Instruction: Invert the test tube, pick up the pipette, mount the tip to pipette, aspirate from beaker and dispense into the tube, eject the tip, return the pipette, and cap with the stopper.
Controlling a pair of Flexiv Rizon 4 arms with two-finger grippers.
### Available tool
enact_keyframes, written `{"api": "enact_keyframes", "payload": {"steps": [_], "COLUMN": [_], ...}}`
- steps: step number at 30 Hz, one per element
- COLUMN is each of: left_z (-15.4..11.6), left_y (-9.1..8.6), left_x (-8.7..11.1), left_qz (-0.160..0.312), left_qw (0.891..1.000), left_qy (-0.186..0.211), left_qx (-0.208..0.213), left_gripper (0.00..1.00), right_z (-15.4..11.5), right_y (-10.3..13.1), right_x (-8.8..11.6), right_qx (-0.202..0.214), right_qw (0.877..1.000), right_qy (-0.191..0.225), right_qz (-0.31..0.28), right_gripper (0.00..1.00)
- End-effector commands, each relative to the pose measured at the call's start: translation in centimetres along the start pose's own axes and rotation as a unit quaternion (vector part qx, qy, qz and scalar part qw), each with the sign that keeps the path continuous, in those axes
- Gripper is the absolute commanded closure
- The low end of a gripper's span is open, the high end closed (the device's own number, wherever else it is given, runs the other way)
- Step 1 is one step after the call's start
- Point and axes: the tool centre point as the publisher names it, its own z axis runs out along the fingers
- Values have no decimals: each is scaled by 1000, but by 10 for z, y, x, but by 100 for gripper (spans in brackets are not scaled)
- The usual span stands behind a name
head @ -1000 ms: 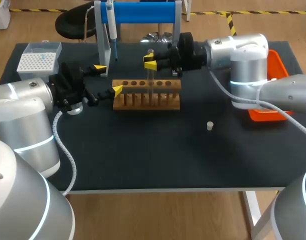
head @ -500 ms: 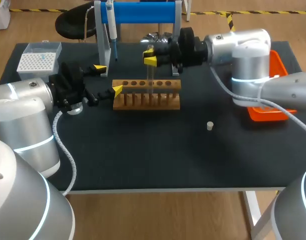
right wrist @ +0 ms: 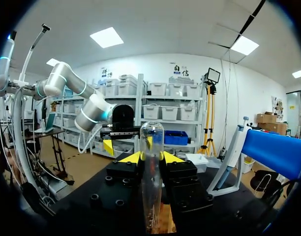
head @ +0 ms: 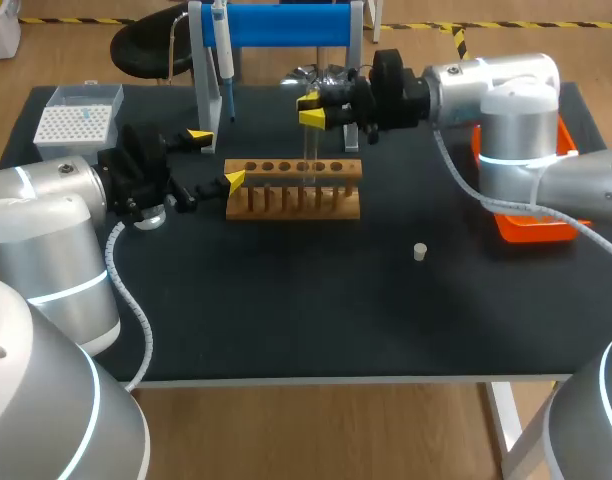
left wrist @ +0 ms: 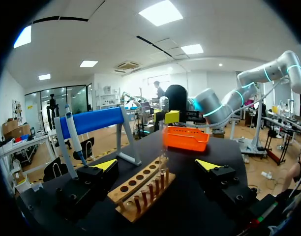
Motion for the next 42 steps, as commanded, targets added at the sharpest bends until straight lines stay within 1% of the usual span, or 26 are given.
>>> {"api": "enact_keyframes", "payload": {"steps": [1, 22, 24, 27, 29, 30, 32, 33, 35, 36, 37, 38, 39, 41, 42], "left_z": [1, 1, 1, 1, 1, 1, 1, 1, 1, 1, 1, 1, 1, 1, 1], "left_y": [0, 0, 0, 0, 0, 0, 0, 0, 0, 0, 0, 0, 0, 0, 0], "left_x": [1, 1, 1, 1, 1, 1, 1, 1, 1, 1, 1, 1, 1, 1, 1], "left_qz": [0, 0, 0, 0, 0, 0, 0, 0, 0, 0, 0, 0, 0, 0, 0], "left_qw": [1000, 1000, 1000, 1000, 1000, 1000, 1000, 1000, 1000, 1000, 1000, 1000, 1000, 1000, 1000], "left_qy": [-2, -2, -2, -2, -2, -2, -2, -2, -2, -2, -2, -2, -2, -2, -2], "left_qx": [0, 0, 0, 0, 0, 0, 0, 0, 0, 0, 0, 0, 0, 0, 0], "left_gripper": [0, 0, 0, 0, 0, 0, 0, 0, 0, 0, 0, 0, 0, 0, 0], "right_z": [-10, -10, -15, -19, -22, -23, -26, -28, -29, -31, -32, -32, -33, -33, -33], "right_y": [11, 11, 11, 11, 13, 13, 13, 13, 14, 15, 16, 15, 16, 16, 16], "right_x": [21, 21, 18, 14, 10, 7, 3, 1, -3, -4, -4, -6, -6, -7, -7], "right_qx": [3, 3, -8, -10, -18, -19, -19, -22, -23, -29, -24, -23, -31, -29, -35], "right_qw": [1000, 1000, 999, 993, 982, 976, 960, 949, 927, 916, 903, 894, 883, 858, 845], "right_qy": [-19, -19, -20, -27, -36, -34, -44, -40, -48, -42, -44, -49, -42, -47, -41], "right_qz": [-11, -11, 42, 114, 182, 213, 274, 311, 371, 399, 426, 445, 467, 511, 532], "right_gripper": [100, 100, 100, 100, 100, 100, 100, 100, 100, 100, 100, 100, 100, 100, 100]}}
